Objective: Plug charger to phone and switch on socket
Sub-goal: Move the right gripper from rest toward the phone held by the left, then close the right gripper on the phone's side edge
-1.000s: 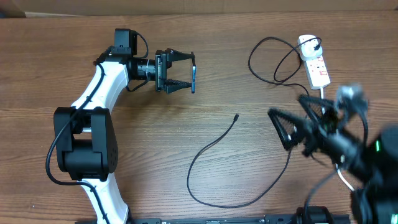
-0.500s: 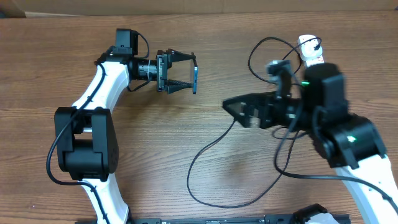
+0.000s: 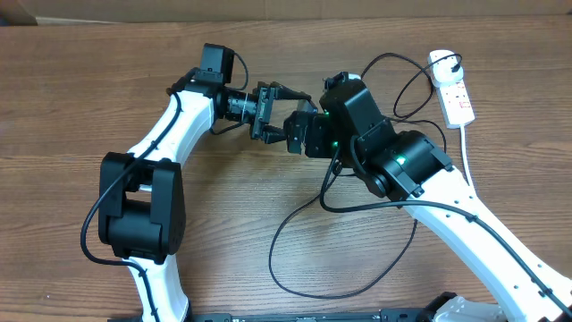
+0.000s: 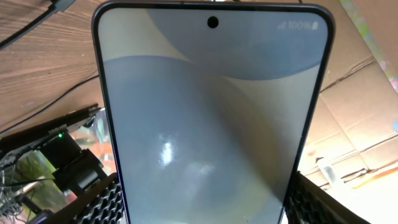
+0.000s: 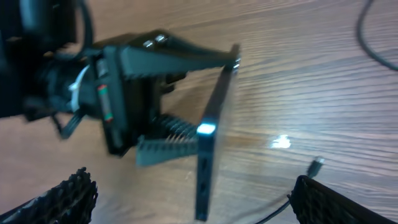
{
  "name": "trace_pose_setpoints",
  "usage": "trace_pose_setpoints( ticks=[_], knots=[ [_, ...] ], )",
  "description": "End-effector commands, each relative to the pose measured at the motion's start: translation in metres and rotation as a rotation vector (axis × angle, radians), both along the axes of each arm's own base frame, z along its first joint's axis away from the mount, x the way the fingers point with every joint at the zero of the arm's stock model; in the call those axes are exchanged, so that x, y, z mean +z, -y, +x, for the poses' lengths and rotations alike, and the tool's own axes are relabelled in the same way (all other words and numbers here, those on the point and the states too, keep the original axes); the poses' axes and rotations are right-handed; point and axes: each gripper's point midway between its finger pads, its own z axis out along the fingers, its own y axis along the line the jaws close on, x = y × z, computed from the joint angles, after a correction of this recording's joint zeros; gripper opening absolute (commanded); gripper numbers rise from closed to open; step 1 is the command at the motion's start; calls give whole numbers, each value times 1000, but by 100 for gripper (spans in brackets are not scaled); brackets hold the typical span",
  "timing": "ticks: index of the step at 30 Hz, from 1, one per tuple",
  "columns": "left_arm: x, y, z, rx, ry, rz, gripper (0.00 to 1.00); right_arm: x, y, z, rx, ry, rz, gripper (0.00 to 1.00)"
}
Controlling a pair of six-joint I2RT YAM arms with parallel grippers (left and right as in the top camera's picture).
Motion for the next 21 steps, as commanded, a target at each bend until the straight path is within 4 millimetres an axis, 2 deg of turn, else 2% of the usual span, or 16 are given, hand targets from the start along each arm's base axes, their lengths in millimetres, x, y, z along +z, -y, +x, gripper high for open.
trace_pose_setpoints(
  ticks=[1,4,8,16,21],
  knots=[
    [10,0,5,4,-7,-21,53,6,7,13,-82,37,-12,98],
    [10,2,4,-1,-4,-20,53,-5,5,16,-85,15,-26,92],
    [4,4,5,5,18,15,53,-9,2,21,-85,15,-28,76],
    [0,12,7,5,57,45,52,-22,3,22,-91,-12,-59,73],
    [0,12,7,4,57,44,52,-34,0,25,-90,-32,-75,62]
  ],
)
